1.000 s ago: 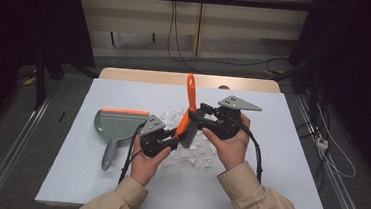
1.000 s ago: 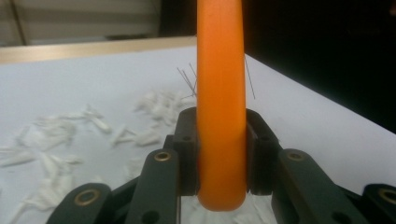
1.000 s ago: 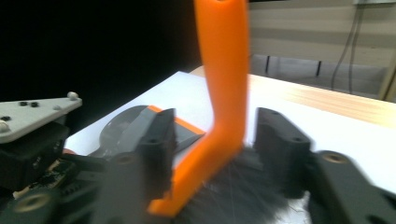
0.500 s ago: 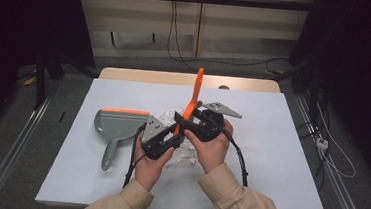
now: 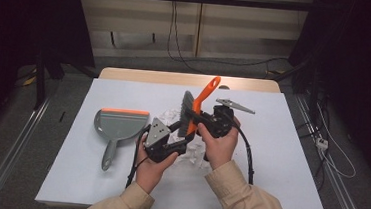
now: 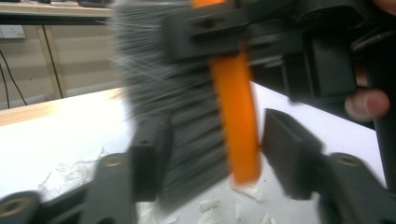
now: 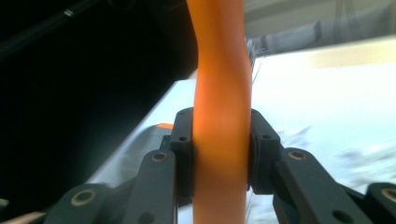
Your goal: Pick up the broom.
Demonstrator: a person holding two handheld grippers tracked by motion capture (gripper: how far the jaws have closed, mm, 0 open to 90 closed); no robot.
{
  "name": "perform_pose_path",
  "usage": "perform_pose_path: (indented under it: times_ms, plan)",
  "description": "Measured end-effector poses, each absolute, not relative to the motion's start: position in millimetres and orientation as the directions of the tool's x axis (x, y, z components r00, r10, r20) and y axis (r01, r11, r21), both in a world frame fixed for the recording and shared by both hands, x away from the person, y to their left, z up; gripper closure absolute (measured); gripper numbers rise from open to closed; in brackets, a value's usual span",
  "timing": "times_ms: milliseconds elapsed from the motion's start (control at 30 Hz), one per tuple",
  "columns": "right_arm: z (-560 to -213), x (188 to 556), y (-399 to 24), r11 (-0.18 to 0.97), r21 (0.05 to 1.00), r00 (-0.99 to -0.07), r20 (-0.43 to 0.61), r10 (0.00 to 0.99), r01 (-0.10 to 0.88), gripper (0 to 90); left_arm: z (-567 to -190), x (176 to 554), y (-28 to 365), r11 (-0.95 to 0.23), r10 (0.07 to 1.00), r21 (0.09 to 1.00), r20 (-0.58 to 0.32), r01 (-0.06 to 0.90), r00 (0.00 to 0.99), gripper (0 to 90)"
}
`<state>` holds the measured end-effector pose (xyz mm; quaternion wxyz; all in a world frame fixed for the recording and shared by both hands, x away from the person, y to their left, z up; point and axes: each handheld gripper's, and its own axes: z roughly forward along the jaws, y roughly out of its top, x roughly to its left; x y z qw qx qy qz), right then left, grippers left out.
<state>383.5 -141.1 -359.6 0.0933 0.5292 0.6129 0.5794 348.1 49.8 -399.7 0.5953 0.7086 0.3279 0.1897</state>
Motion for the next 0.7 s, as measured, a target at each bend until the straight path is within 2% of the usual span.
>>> perform_pose_path:
  times_ms: [33, 200, 333, 433, 700]
  plan:
    - [-358, 385, -146, -0.204, 0.829, -0.430, 0.461, 0.776, 0.520, 69.3, -399, 349, 52, -0.071, 0.690, 0.966, -0.132, 0.248, 0.712, 38.1]
    - [-350, 387, -174, -0.166, 0.849, -0.462, 0.426, 0.778, 0.502, 69.2, -397, 351, 61, -0.068, 0.672, 0.968, -0.133, 0.240, 0.729, 27.9]
    - [-347, 388, -200, -0.121, 0.844, -0.482, 0.409, 0.775, 0.522, 69.2, -395, 352, 73, -0.071, 0.656, 0.966, -0.141, 0.247, 0.741, 20.6]
    - [-347, 385, -220, -0.100, 0.845, -0.453, 0.377, 0.808, 0.525, 69.2, -394, 352, 81, -0.072, 0.660, 0.968, -0.135, 0.241, 0.739, 16.5]
    - [-356, 381, -247, -0.101, 0.816, -0.436, 0.404, 0.804, 0.570, 69.1, -390, 352, 103, -0.064, 0.651, 0.968, -0.144, 0.243, 0.746, 8.1]
